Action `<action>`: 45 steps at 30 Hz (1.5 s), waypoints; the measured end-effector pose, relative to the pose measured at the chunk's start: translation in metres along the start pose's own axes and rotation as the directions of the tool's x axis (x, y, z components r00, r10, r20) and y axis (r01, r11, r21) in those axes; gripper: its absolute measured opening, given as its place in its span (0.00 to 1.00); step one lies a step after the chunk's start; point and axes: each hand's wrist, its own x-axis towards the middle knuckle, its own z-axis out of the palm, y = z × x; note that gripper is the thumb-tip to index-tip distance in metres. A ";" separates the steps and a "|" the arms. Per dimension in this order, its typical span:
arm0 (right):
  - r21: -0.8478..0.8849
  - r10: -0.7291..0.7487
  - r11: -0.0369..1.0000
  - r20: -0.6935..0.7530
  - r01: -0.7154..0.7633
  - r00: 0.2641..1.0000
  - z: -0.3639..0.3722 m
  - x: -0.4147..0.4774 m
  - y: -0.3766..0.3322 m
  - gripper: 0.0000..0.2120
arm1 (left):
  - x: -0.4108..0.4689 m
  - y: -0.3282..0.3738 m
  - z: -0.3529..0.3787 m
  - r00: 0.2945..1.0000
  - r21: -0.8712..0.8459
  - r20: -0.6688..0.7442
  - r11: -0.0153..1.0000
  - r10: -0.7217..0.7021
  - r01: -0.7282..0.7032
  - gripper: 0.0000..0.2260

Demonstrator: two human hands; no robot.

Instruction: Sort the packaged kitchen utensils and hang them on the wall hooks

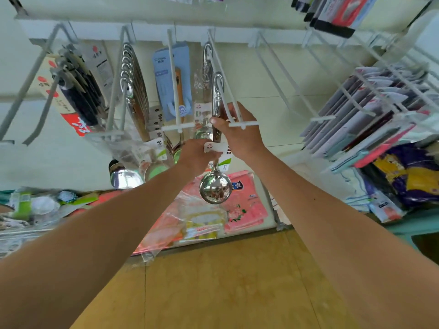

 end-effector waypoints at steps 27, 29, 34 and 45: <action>-0.016 0.046 0.999 0.101 -0.045 0.994 0.063 -0.192 -0.098 0.10 | -0.207 -0.046 -0.088 0.999 0.075 0.043 0.997 0.004 -0.007 0.08; -0.013 0.017 1.000 0.165 -0.015 0.986 0.106 -0.197 -0.120 0.09 | -0.223 -0.063 -0.134 1.000 0.051 -0.004 0.999 -0.016 0.016 0.10; 0.032 -0.085 0.996 0.319 0.079 0.944 0.235 -0.219 -0.187 0.11 | -0.271 -0.113 -0.263 0.984 0.053 -0.173 0.997 -0.052 0.062 0.05; 0.167 -0.304 0.951 0.667 0.260 0.680 0.512 -0.354 -0.330 0.11 | -0.465 -0.238 -0.506 0.797 -0.216 -0.504 0.942 -0.332 0.256 0.10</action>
